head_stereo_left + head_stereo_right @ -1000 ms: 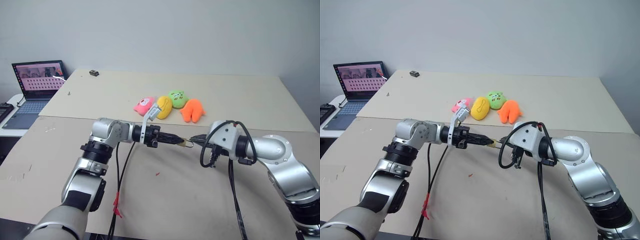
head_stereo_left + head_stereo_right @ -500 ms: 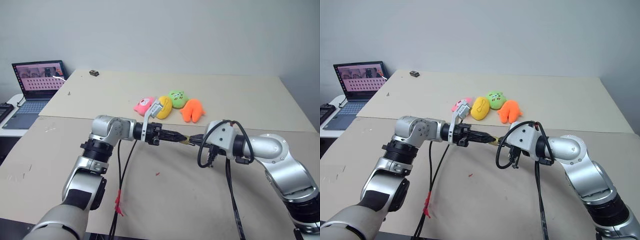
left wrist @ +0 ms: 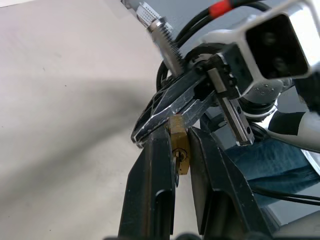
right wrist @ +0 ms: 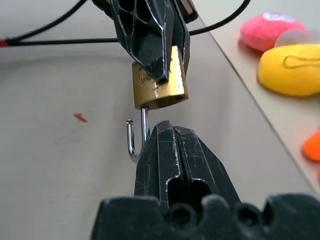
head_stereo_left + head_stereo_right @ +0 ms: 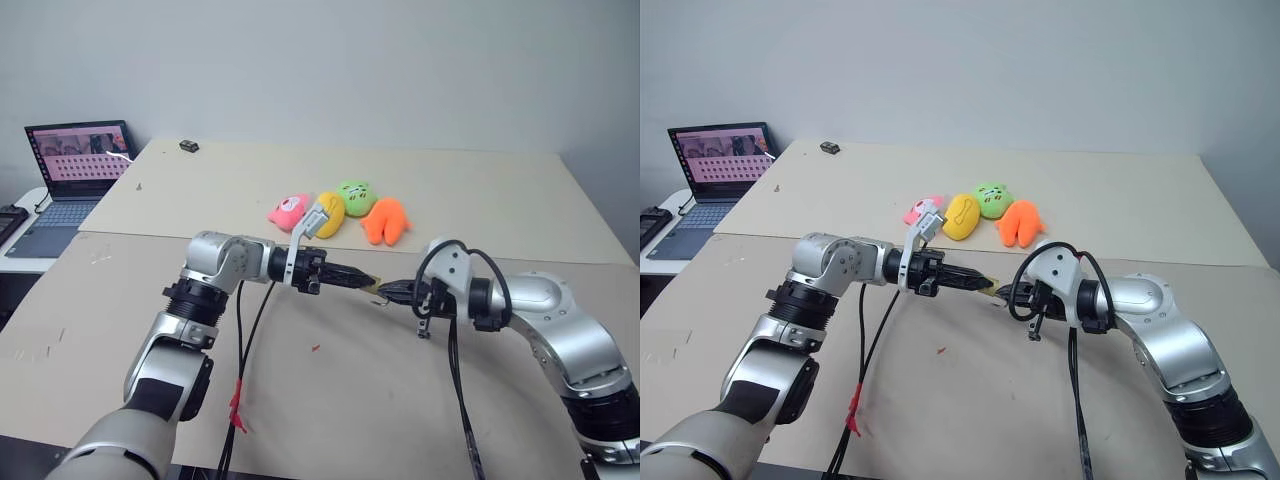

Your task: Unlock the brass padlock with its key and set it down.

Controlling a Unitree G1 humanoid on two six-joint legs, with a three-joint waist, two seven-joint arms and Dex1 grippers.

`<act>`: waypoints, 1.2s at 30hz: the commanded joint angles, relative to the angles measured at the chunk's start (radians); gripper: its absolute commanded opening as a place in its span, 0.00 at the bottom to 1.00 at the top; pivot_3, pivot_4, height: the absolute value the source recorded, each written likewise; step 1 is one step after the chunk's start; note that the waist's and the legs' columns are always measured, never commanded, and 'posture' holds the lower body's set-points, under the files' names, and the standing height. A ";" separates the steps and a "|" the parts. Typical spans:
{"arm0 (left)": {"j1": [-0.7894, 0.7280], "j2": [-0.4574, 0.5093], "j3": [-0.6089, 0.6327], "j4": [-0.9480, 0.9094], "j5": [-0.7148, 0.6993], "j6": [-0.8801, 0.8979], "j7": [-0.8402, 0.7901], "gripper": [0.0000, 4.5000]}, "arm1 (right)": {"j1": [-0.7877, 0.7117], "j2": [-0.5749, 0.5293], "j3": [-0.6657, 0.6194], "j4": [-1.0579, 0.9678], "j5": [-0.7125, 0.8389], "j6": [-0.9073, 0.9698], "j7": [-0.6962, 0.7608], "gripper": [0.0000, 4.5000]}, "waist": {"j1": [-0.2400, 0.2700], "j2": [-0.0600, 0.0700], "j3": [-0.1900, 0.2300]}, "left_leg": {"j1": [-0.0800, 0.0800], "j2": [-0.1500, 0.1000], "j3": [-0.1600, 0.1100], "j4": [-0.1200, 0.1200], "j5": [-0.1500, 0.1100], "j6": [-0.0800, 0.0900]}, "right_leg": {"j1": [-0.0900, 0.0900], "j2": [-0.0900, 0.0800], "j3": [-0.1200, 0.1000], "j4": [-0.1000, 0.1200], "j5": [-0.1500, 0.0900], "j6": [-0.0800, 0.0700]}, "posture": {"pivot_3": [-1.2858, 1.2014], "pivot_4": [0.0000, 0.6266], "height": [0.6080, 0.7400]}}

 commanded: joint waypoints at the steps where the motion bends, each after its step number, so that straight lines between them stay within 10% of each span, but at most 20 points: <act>1: 0.001 0.011 0.013 -0.047 -0.003 -0.047 -0.009 0.01 | 0.010 0.001 -0.039 0.039 0.055 0.011 0.024 0.01 | 0.000 0.000 0.000 | 0.000 0.000 0.000 0.000 0.000 0.000 | 0.000 0.000 0.000 0.000 0.000 0.000 | 0.52 0.24 0.32; 12: 0.056 0.042 0.019 -0.094 -0.018 -0.029 0.009 0.01 | 0.045 -0.091 -0.146 0.154 -0.007 -0.105 0.002 0.01 | 0.000 0.000 0.000 | 0.000 0.000 0.003 0.000 0.000 0.000 | 0.000 0.000 0.000 -0.001 0.000 0.000 | 0.52 0.24 0.32; 25: 0.134 0.109 0.082 -0.164 -0.105 0.157 0.069 0.01 | -0.049 -0.186 -0.260 -0.074 0.239 0.133 0.000 0.95 | -0.006 0.001 0.002 | 0.000 0.002 0.000 0.000 0.000 0.000 | 0.001 0.000 0.000 -0.001 0.000 0.000 | 0.52 0.24 0.32; 36: 0.181 -0.205 0.308 -0.093 -0.043 0.454 0.529 0.01 | -0.020 -0.162 -0.264 -0.164 0.275 0.173 -0.123 0.99 | 0.008 -0.001 0.003 | -0.001 0.000 -0.003 -0.001 0.000 0.000 | 0.003 -0.003 0.001 -0.004 0.000 0.000 | 0.52 0.24 0.32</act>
